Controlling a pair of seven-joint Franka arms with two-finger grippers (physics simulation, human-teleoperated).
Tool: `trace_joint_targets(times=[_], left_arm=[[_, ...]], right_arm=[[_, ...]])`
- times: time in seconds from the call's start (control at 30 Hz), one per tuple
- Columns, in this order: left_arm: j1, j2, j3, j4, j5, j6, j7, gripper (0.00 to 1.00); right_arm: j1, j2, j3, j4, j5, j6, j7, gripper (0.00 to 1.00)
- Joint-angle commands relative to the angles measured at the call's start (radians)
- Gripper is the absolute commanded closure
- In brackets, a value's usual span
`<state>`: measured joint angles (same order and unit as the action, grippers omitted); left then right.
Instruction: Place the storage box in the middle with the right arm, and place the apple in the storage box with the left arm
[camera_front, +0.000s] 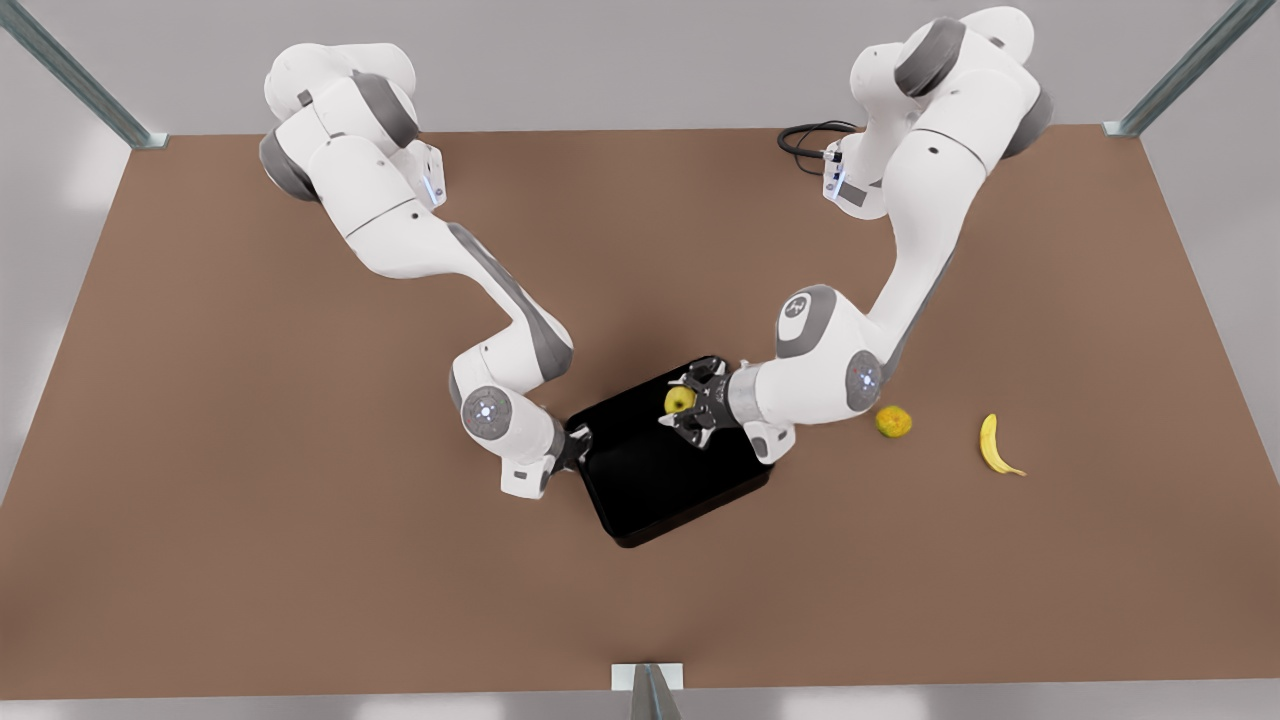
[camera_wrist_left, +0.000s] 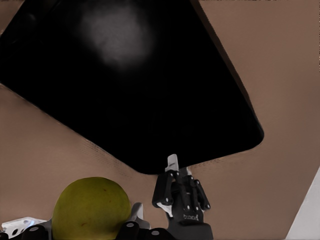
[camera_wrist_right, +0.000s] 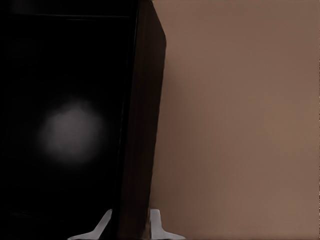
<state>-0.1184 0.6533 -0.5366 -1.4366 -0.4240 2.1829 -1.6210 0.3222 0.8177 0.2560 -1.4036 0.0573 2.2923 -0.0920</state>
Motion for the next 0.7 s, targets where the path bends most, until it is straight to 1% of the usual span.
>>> trace_joint_targets(times=[0.0, 0.03, 0.07, 0.1, 0.17, 0.23, 0.27, 0.3, 0.33, 0.37, 0.4, 0.43, 0.5, 0.57, 0.6, 0.63, 0.67], left_arm=[[-0.003, 0.005, 0.001, 0.002, 0.01, -0.037, 0.003, 0.79], [-0.016, 0.031, 0.001, 0.002, 0.057, -0.031, 0.001, 0.79], [-0.043, 0.057, 0.001, 0.001, 0.088, 0.029, 0.004, 0.79], [-0.046, 0.081, 0.001, 0.002, 0.154, 0.031, 0.006, 0.79], [-0.046, 0.112, 0.014, 0.004, 0.261, 0.109, 0.021, 0.79], [-0.049, 0.14, 0.014, 0.01, 0.373, 0.13, 0.021, 0.79], [-0.059, 0.144, 0.014, 0.01, 0.381, 0.129, 0.023, 0.19], [-0.081, 0.146, 0.014, 0.008, 0.396, 0.13, 0.021, 0.0], [-0.083, 0.155, 0.014, 0.008, 0.421, 0.13, 0.023, 0.0], [-0.083, 0.154, 0.014, 0.01, 0.422, 0.123, 0.019, 0.0], [-0.083, 0.157, 0.014, 0.008, 0.427, 0.126, 0.023, 0.0], [-0.083, 0.16, 0.015, 0.008, 0.429, 0.127, 0.024, 0.0], [-0.084, 0.187, 0.026, 0.056, 0.468, 0.129, 0.049, 0.0], [-0.083, 0.187, 0.056, 0.105, 0.471, 0.129, 0.049, 0.0], [-0.083, 0.18, 0.072, 0.107, 0.499, 0.124, 0.062, 0.0], [-0.083, 0.141, 0.07, 0.096, 0.57, 0.104, 0.107, 0.0], [-0.083, 0.094, 0.07, 0.093, 0.57, -0.04, 0.249, 0.0]], right_arm=[[0.0, 0.0, 0.0, 0.0, 0.016, -0.001, -0.011, 0.0], [0.0, 0.0, 0.0, 0.0, 0.016, -0.001, -0.011, 0.0], [0.0, 0.0, -0.001, 0.002, 0.016, -0.001, -0.011, 0.0], [0.0, 0.0, -0.001, 0.0, 0.016, 0.003, -0.011, 0.0], [0.0, 0.0, -0.001, 0.0, 0.018, 0.003, -0.011, 0.0], [-0.011, -0.043, -0.014, 0.0, 0.018, -0.036, -0.015, 0.0], [-0.035, -0.092, -0.014, 0.0, 0.015, -0.097, -0.015, 0.0], [-0.071, -0.161, -0.058, 0.002, 0.019, -0.223, -0.02, 0.0], [-0.115, -0.255, -0.112, -0.001, 0.019, -0.378, -0.017, 0.0], [-0.127, -0.354, -0.247, -0.008, 0.018, -0.577, -0.015, 0.0], [-0.129, -0.442, -0.351, -0.02, 0.004, -0.731, -0.009, 0.0], [-0.135, -0.509, -0.42, -0.024, -0.028, -0.772, -0.018, 0.0], [-0.167, -0.643, -0.434, -0.052, -0.068, -0.837, -0.006, 0.0], [-0.175, -0.666, -0.437, -0.052, -0.088, -0.841, -0.006, 0.0], [-0.175, -0.664, -0.437, -0.052, -0.088, -0.843, -0.005, 0.0], [-0.175, -0.664, -0.437, -0.051, -0.088, -0.843, -0.005, 0.0], [-0.176, -0.664, -0.437, -0.051, -0.088, -0.843, -0.005, 0.0]])
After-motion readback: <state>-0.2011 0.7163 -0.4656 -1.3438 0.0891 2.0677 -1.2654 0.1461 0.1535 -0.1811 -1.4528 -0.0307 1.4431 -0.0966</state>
